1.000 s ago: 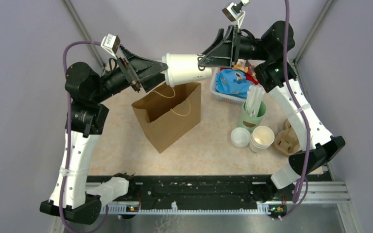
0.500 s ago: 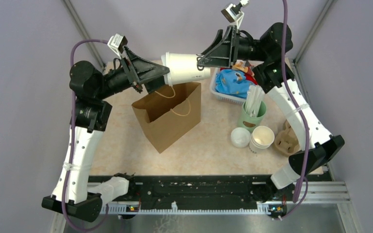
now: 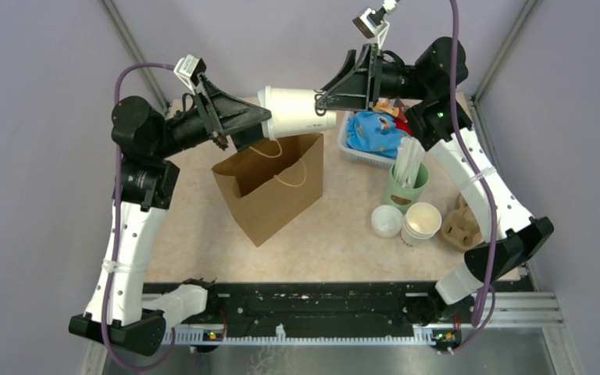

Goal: Pack the takeout coffee

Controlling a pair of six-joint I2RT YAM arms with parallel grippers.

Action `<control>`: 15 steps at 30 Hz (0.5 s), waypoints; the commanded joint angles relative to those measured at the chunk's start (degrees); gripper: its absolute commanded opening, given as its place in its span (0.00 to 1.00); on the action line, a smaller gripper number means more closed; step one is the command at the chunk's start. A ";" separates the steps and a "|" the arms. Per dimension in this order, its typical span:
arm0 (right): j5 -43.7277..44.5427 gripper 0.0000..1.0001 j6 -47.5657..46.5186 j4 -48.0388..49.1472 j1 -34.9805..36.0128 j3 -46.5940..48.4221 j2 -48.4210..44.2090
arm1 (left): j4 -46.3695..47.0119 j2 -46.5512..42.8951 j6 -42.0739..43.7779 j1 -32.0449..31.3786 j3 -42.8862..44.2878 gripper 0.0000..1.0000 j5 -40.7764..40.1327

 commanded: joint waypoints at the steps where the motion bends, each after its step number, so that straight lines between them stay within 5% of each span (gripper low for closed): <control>1: -1.70 0.38 -1.47 0.63 1.10 0.30 -1.02 | 0.07 0.73 1.10 0.59 1.31 0.99 1.22; 15: -3.04 0.37 -3.14 -2.83 1.09 1.02 -0.29 | -1.66 1.05 6.17 0.87 2.60 0.99 1.72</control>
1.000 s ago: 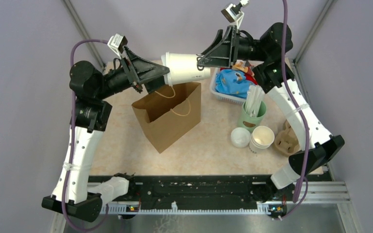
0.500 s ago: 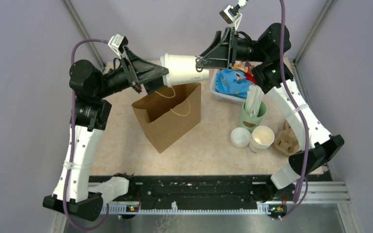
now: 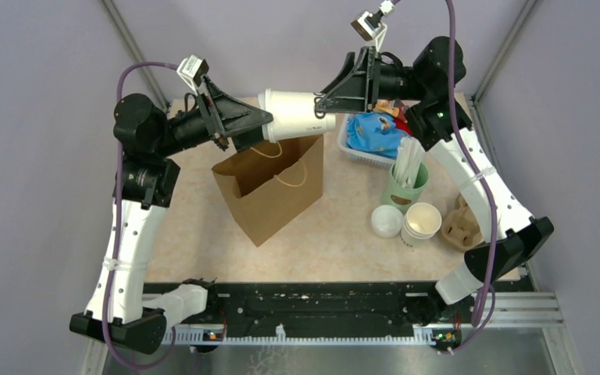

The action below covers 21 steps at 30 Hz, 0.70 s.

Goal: Pack the takeout coffee

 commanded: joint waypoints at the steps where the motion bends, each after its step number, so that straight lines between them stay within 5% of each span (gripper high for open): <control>1: -2.77 0.37 -0.76 0.07 1.06 1.15 -0.15 | 0.22 0.48 4.04 0.30 2.25 0.99 0.37; 21: -5.99 0.36 1.65 1.50 1.63 0.79 -0.04 | 3.16 -1.34 4.08 0.39 -0.62 0.99 2.45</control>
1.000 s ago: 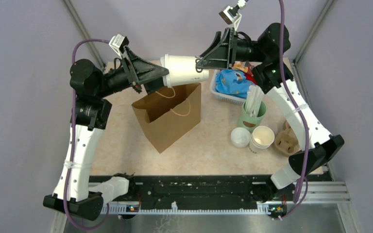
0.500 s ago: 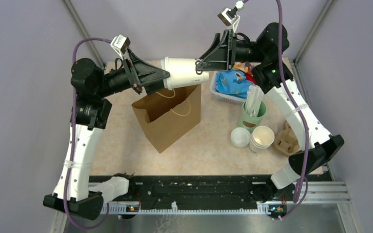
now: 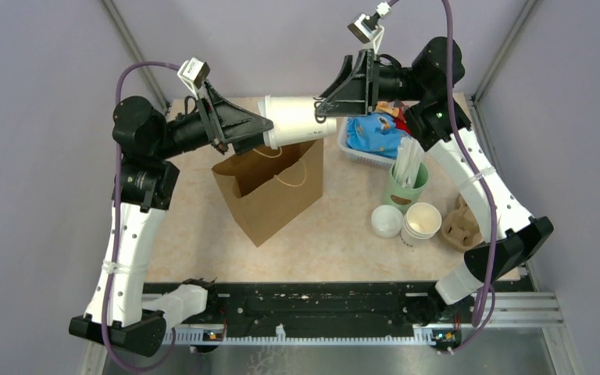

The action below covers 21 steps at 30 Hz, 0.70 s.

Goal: Pack the takeout coffee

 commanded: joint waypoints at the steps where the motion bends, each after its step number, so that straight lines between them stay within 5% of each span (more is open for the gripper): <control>1: -4.07 0.37 1.27 1.55 1.35 0.75 -0.17 | 4.10 -0.77 0.77 0.34 -0.59 0.98 1.52; 21: -0.01 0.77 -9.99 -15.27 1.32 3.27 -0.51 | -0.34 -4.14 2.93 0.34 -3.04 0.82 0.20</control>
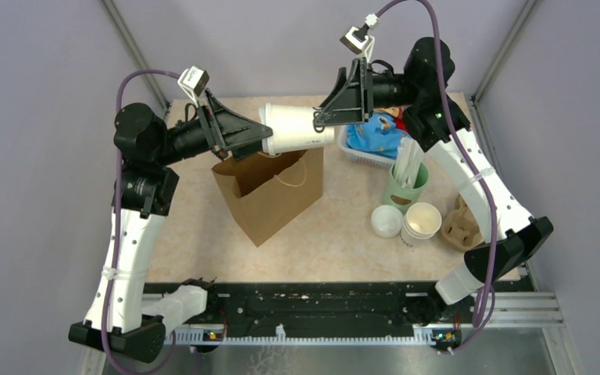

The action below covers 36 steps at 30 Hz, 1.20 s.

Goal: Pack the takeout coffee

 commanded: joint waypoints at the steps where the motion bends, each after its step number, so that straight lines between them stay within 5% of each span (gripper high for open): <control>1: 2.06 0.78 -5.59 -7.06 0.66 3.43 -0.39 | 0.06 -1.87 2.14 0.19 -0.06 0.81 -0.43; 11: 9.61 0.98 -12.52 -18.99 -0.22 6.96 0.43 | -5.15 -1.65 5.25 0.19 1.56 0.76 -1.90; 19: 18.07 0.99 -16.72 -28.01 -5.35 7.27 -0.66 | -13.72 -1.00 11.50 0.19 5.08 0.73 -4.65; 24: 20.65 0.99 -18.72 -31.41 -8.50 5.69 -1.33 | -25.64 1.92 22.31 0.27 15.83 0.72 -9.81; 31: 34.58 0.99 -32.16 -52.07 -6.96 17.04 5.27 | -45.62 6.32 40.60 0.23 30.93 0.70 -20.29; 36: 52.10 0.99 -37.49 -67.10 2.43 32.60 13.26 | -55.55 6.35 49.32 0.19 35.41 0.70 -26.11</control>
